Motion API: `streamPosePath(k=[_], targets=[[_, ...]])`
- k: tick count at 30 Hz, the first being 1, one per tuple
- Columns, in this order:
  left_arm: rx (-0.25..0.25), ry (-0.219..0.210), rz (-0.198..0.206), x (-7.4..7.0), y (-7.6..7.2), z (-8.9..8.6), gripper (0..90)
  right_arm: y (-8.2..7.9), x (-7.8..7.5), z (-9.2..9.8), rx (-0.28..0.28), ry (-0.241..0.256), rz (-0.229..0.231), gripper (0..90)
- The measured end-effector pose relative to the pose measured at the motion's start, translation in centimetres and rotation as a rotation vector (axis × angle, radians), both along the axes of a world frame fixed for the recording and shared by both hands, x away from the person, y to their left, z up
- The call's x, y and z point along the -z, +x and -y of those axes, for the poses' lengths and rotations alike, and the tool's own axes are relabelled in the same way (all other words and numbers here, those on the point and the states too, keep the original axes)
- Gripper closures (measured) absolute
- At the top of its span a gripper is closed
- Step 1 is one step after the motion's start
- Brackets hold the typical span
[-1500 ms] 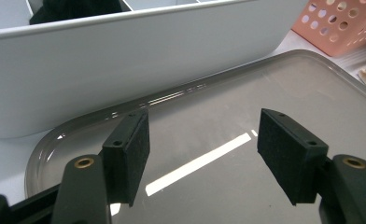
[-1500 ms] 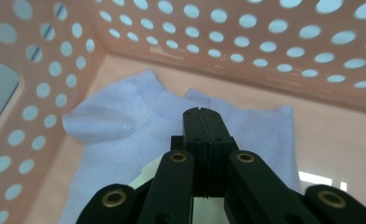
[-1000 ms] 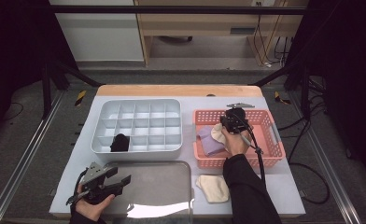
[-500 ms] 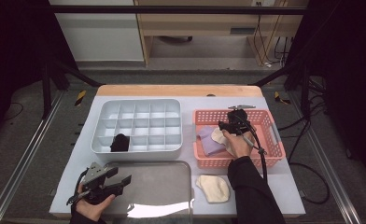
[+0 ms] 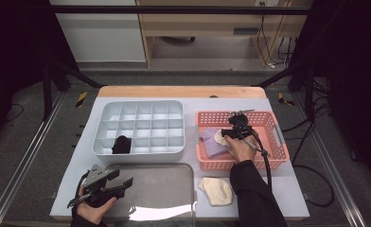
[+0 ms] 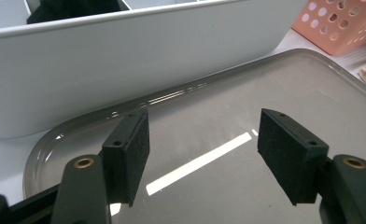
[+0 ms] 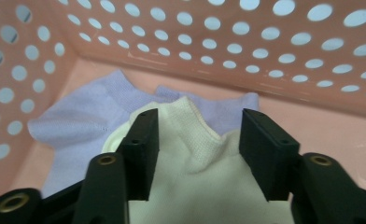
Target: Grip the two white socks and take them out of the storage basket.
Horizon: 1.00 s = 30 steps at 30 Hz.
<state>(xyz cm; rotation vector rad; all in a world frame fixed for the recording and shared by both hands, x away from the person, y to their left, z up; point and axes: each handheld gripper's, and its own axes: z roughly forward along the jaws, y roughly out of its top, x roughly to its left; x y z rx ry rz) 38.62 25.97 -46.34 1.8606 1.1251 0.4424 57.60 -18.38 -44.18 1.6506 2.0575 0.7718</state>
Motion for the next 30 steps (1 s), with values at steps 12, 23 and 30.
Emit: streamPosePath(k=[12, 23, 30], targets=[[-0.001, -0.004, 0.001, 0.0, 0.0, -0.1, 33.5, 0.3, 0.3, 0.0, -0.003, -0.019, -0.059, 85.8], [-0.001, -0.003, 0.000, 0.0, 0.0, -0.1, 33.4, -1.3, -2.6, 0.2, -0.029, 0.009, 0.125, 86.1], [-0.001, -0.004, 0.000, 0.0, 0.0, 0.0, 33.2, -3.0, -4.6, 0.5, -0.066, 0.063, 0.192, 86.1]])
